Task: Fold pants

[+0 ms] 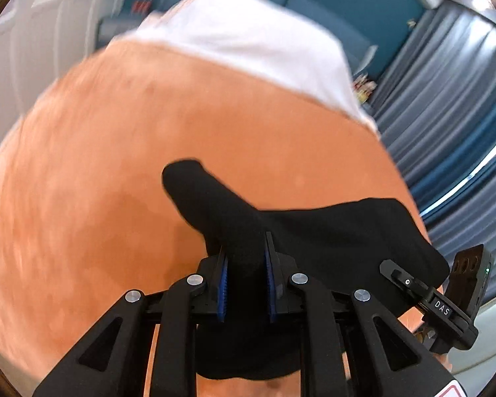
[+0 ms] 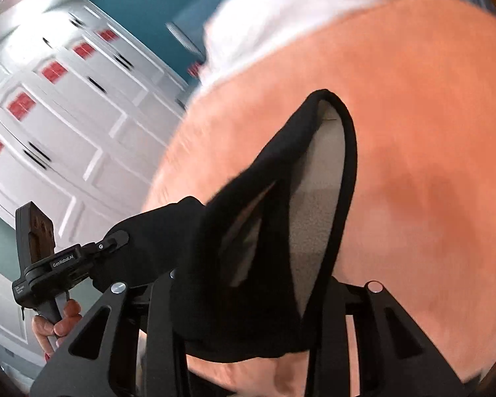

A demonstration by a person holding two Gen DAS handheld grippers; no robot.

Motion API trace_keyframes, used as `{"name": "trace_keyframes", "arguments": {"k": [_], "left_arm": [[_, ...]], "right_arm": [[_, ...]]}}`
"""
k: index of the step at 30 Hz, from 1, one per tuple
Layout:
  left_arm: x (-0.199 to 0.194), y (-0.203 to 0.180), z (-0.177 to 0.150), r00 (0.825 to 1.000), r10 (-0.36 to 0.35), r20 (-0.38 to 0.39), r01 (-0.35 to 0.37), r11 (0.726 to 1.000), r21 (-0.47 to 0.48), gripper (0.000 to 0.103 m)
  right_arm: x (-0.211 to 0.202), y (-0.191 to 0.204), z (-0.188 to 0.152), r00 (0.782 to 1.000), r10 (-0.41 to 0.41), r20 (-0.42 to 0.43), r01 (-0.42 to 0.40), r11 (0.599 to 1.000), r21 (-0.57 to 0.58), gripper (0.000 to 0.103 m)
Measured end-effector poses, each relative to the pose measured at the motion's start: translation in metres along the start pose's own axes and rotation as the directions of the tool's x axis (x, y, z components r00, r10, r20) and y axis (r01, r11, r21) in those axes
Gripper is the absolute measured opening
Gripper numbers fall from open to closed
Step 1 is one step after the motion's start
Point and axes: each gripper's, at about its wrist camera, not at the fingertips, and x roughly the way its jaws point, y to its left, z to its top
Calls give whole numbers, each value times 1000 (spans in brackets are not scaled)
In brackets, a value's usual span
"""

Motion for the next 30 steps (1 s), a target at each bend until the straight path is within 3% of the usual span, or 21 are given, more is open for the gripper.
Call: {"name": "trace_keyframes", "arguments": {"k": [5,8,11,13,14,15,16,17,18,19,20,23,25,26,27,29,30], "left_arm": [[41,-17,87,991,6,132,-15,998,68,16],[88,-5,127,991,-25,129,22,999,25,16],[153,18,143,996,6,94,-6,1000,-2,17],[212,41,136,999,47,16,-47,999,-24,18],[242,53,126,996,72,-44,-74,997,-33,20],[267,65,115,988,112,-109,-117,992,-37,21],[292,77,105,968,177,-175,-186,982,-40,23],[304,88,92,951,230,-207,-242,969,-38,41],[300,99,81,966,207,-158,-219,974,-61,44],[289,105,74,976,186,-109,-196,977,-80,52],[279,109,70,975,198,-97,-206,975,-86,60],[242,113,61,962,265,-57,-270,959,-91,60],[221,105,64,955,296,-26,-297,952,-70,58],[211,95,68,954,301,-3,-300,952,-51,58],[207,88,68,953,302,11,-301,953,-29,58],[203,57,69,953,303,25,-304,952,36,61],[213,41,68,942,334,35,-336,938,90,66]], "right_arm": [[30,1,87,986,9,167,-1,999,-48,32],[73,-13,122,979,-1,204,7,1000,-30,32],[134,-49,145,979,-35,203,36,999,0,33],[179,-70,148,983,-72,170,69,997,22,35],[212,-93,146,987,-115,111,110,993,46,39],[239,-116,139,987,-158,39,154,985,78,44],[261,-136,131,979,-199,-39,202,973,109,44],[275,-153,123,963,-250,-99,262,956,134,54],[271,-176,111,987,-158,-37,162,964,209,63],[263,-181,108,993,-120,-3,118,968,222,62],[251,-182,106,992,-125,2,122,970,210,64],[216,-167,102,966,-254,52,247,962,119,69],[188,-147,102,947,-302,108,298,953,48,52],[180,-135,103,951,-289,114,288,957,22,32],[176,-119,106,948,-295,115,300,954,-22,18],[181,-86,111,948,-298,114,313,938,-149,11],[195,-71,109,941,-324,96,338,916,-215,5]]}}
